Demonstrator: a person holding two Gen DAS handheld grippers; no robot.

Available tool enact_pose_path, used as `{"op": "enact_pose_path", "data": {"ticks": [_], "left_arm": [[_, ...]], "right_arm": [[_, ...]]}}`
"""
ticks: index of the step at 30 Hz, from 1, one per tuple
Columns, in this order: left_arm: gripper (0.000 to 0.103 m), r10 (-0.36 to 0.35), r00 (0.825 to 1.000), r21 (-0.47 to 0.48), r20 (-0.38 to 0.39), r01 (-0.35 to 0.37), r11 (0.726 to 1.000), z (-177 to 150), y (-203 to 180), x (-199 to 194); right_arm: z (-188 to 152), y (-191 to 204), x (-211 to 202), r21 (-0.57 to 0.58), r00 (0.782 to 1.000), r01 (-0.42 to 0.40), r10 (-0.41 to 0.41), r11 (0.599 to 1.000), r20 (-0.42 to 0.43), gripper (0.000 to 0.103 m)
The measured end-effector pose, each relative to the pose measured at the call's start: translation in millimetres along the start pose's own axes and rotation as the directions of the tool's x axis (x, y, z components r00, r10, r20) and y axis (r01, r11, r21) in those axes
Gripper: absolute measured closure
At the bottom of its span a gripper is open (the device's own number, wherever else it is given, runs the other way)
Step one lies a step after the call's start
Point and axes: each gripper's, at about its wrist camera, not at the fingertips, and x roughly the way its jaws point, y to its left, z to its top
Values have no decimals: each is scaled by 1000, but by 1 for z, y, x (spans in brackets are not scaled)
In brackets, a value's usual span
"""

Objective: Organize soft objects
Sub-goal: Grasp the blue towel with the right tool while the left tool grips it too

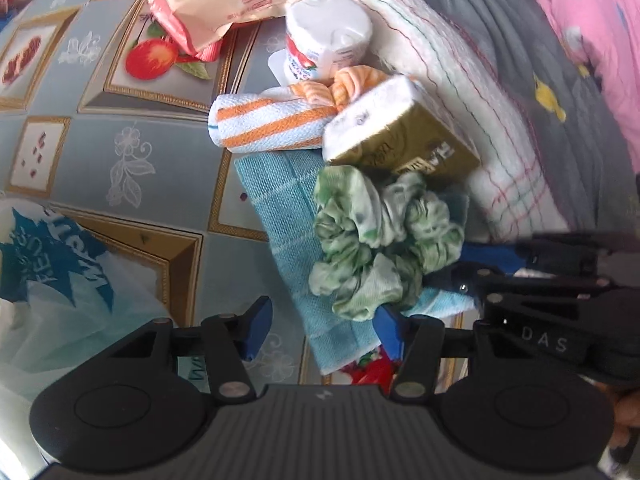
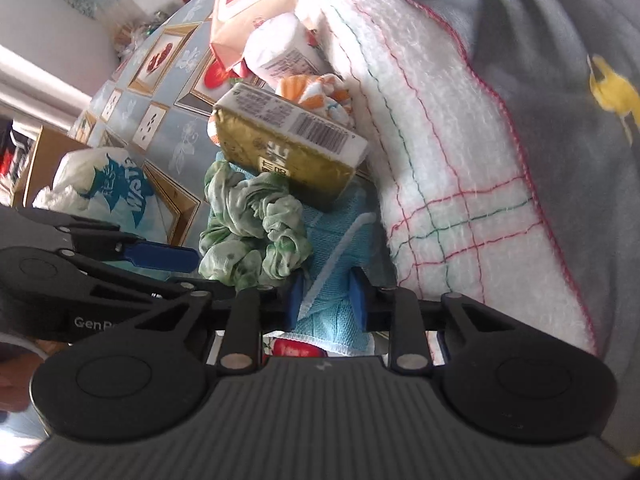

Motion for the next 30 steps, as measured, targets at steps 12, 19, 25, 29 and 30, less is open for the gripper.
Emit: {"op": "enact_pose_path", "data": {"ticks": [12,19,25,29,30], "left_arm": [[47,-21,1000,31,8,20,999,-2,-6,20],[47,-34,999,35,24,33,999,-2,-2,19],[51,-37,998,64,45,34,997,-5,-8,12],[51,-54,997,63,50,51,997,-4,-13,11],[51,-57,997,60,50,54,997,-4,-16,11]], "right_arm": [[2,-14,1,122,999,-47,48,991,-7,88],[8,-8,-2,99,999,23,-26,995,27,86],[9,-13,11,171,1000,-4,3,985,7,86],[3,-18,15,227,999,-44,44,973,4,87],[2,-18,16,234,998,-53,55,971,-1,87]]}}
